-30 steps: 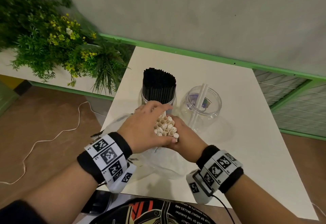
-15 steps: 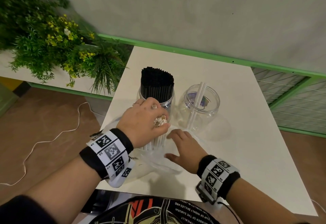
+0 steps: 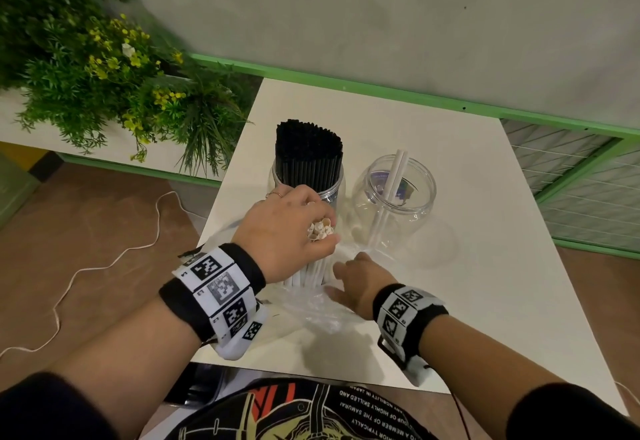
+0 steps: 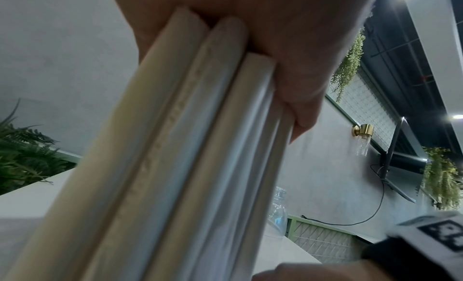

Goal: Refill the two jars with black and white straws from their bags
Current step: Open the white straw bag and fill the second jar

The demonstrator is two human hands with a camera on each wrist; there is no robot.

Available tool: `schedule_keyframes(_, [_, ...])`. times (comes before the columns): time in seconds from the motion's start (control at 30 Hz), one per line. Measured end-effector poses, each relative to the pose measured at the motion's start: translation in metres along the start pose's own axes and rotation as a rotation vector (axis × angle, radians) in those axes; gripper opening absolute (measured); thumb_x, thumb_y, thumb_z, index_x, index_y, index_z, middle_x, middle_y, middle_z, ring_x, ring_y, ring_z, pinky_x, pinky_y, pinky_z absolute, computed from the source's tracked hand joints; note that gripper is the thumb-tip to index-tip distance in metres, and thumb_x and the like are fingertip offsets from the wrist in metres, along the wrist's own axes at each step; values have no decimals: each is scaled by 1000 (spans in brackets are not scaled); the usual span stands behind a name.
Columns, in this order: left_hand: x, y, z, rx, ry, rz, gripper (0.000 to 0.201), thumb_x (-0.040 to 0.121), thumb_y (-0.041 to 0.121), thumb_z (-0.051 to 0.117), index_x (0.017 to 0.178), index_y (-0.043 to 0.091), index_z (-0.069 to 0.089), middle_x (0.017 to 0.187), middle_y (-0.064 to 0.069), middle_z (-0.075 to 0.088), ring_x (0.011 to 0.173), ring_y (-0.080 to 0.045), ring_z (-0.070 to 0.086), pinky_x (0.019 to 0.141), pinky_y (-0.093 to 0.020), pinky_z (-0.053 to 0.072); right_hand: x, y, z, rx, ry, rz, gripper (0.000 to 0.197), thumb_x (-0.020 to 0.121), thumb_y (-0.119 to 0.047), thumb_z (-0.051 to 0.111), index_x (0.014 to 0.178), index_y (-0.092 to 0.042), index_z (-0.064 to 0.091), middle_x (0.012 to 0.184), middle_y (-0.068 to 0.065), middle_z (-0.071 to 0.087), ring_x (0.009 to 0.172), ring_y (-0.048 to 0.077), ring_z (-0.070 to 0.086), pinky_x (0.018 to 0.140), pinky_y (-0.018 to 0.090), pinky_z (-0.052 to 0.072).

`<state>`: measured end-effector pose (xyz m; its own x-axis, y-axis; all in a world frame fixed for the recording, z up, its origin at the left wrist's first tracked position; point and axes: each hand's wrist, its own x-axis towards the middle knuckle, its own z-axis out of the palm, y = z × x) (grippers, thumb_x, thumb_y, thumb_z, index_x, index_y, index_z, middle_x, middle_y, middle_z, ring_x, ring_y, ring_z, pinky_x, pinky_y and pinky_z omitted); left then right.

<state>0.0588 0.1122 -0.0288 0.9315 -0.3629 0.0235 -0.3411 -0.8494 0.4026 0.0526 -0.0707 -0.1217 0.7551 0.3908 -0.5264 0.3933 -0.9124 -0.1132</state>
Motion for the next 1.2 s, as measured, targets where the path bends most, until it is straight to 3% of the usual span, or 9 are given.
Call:
schedule_keyframes(0.13, [1,-1,0,-6,11,2,47,75,69,32,99,42,61,107,18,50,104,-14,44,87,-38,46,7,-4,25,-69,-98,91,107,66,-82,55,145,-17,22,143,10,32,138,28,19,108,46,35])
schedule_keyframes(0.23, [2,0,0,0,5,1,47,75,69,31,100,42,61,107,18,49,103,-14,43,87,-37,46,8,-1,48,-63,-138,80,127,59,-86,55,151,-20,-3,158,11,-2,146,32,-10,118,51,12])
schedule_keyframes(0.33, [3,0,-1,-8,8,-2,48,75,69,31,101,42,61,108,18,50,103,-14,44,87,-36,46,6,10,47,20,-58,63,110,71,-76,57,152,-23,5,158,7,9,148,27,-3,119,49,8])
schedule_keyframes(0.43, [5,-3,-2,-28,19,-31,49,73,69,31,100,42,61,108,18,50,104,-13,43,87,-35,46,-9,19,41,81,314,-116,65,80,-63,46,133,-24,49,139,4,47,135,29,30,107,53,33])
schedule_keyframes(0.5, [7,-2,-3,-31,28,-45,49,73,69,30,99,42,62,108,18,50,104,-13,43,87,-36,45,-20,14,41,74,456,-281,53,83,-59,45,119,-23,58,123,1,57,119,24,41,94,46,46])
schedule_keyframes(0.7, [11,1,-3,-61,31,-70,48,71,69,30,97,43,62,105,18,50,102,-14,43,88,-38,45,-26,-25,41,270,333,-486,71,87,-63,50,138,-16,35,135,7,49,124,22,41,107,35,30])
schedule_keyframes(0.83, [10,3,-2,-56,39,-81,43,74,67,36,97,42,63,105,17,51,102,-14,42,87,-39,46,-6,-36,61,-69,420,-673,72,77,-31,74,136,-17,35,98,5,59,86,23,56,79,32,48])
schedule_keyframes(1.0, [10,4,1,-60,35,-91,48,72,68,32,100,42,62,105,18,49,100,-11,39,87,-41,46,7,-38,72,-384,337,-625,19,77,-29,71,94,-29,64,82,-9,59,77,15,54,65,26,42])
schedule_keyframes(1.2, [12,7,-1,-31,7,-92,35,79,62,45,102,41,62,108,16,49,106,-15,42,89,-41,45,-6,-26,48,-256,287,-634,33,84,-24,53,116,-25,59,112,3,55,98,25,50,92,41,39])
